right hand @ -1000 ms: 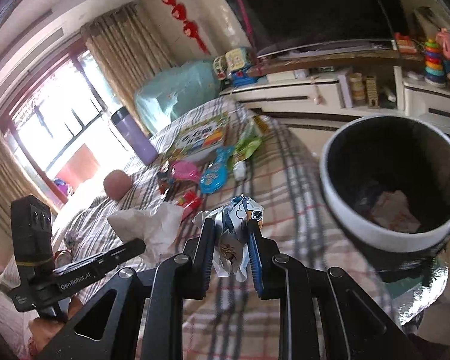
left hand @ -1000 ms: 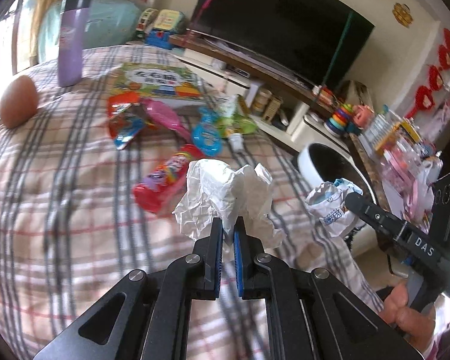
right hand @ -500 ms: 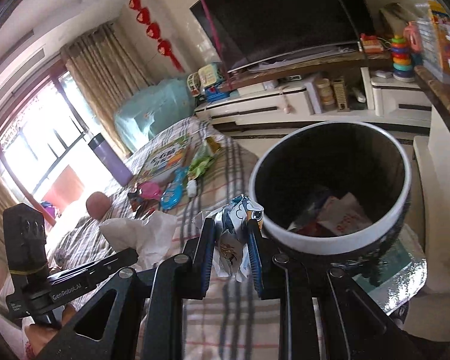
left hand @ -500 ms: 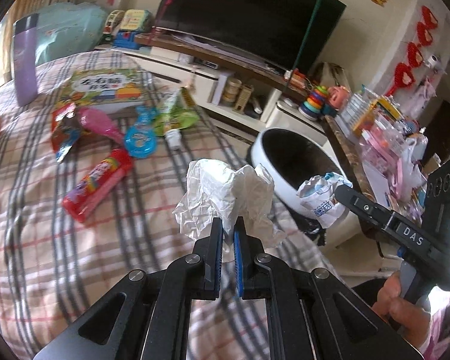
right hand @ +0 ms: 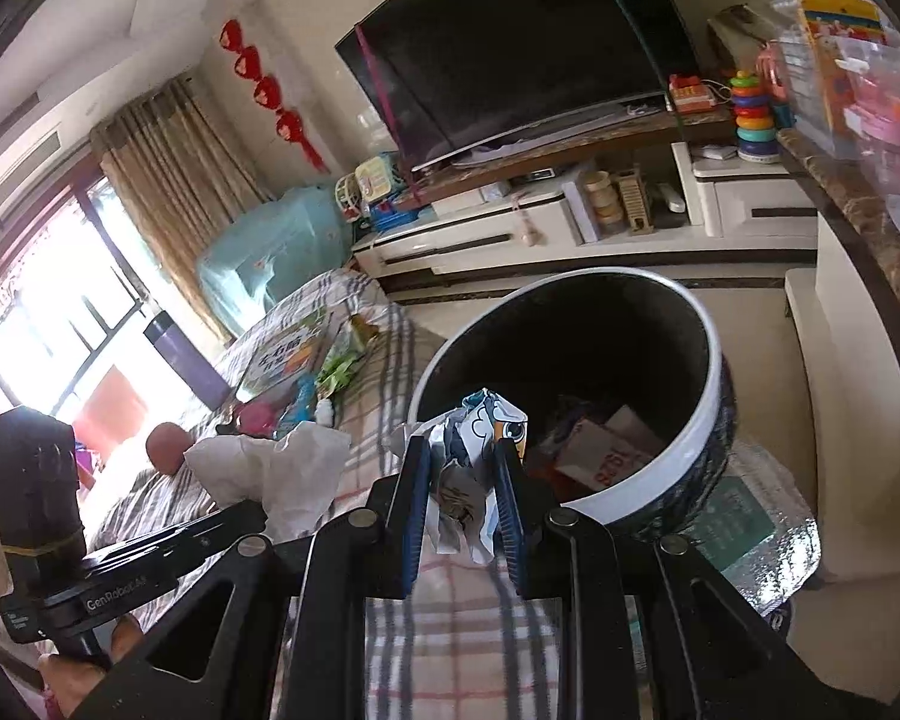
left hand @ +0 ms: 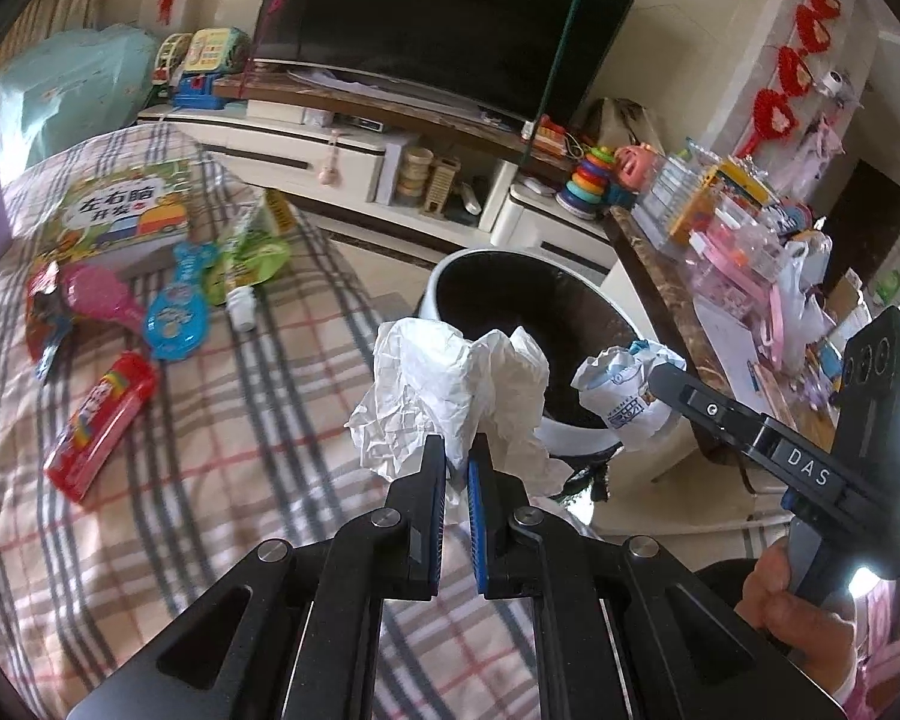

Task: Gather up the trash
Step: 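Carry the tissue and crumpled wrapper over the bin with both grippers, then open the left gripper dropping the tissue while the right drops the wrapper into the bin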

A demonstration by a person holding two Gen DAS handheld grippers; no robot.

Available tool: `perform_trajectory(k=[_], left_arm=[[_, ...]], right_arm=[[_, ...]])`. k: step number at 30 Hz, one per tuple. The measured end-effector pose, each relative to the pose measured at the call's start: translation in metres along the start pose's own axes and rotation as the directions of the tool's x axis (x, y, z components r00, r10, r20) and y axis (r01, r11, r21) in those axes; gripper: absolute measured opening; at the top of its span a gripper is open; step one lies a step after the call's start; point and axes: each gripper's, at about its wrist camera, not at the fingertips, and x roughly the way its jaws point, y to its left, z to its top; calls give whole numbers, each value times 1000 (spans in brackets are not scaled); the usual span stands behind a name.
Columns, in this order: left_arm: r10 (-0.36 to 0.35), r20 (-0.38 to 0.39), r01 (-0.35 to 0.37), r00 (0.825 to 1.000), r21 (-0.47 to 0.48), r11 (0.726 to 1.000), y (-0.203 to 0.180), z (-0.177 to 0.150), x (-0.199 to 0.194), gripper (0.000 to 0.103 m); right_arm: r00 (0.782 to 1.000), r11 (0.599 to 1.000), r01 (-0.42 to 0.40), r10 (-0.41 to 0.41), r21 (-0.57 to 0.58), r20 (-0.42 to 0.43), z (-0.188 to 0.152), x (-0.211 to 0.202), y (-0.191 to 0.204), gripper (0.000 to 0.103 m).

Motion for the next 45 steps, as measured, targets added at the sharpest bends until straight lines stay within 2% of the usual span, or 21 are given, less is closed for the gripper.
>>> perform_trajectory(k=[25,45], left_arm=[[-30,-40,32,999,66,997,-31,35,42,6],[-14,-75,22,997,99,995,-46,61,84,6]], right_arm=[[999,998,47,-47,31,18,18,0,-30,22],[996,996,88,-88,14,-1,40,17,-43,22]])
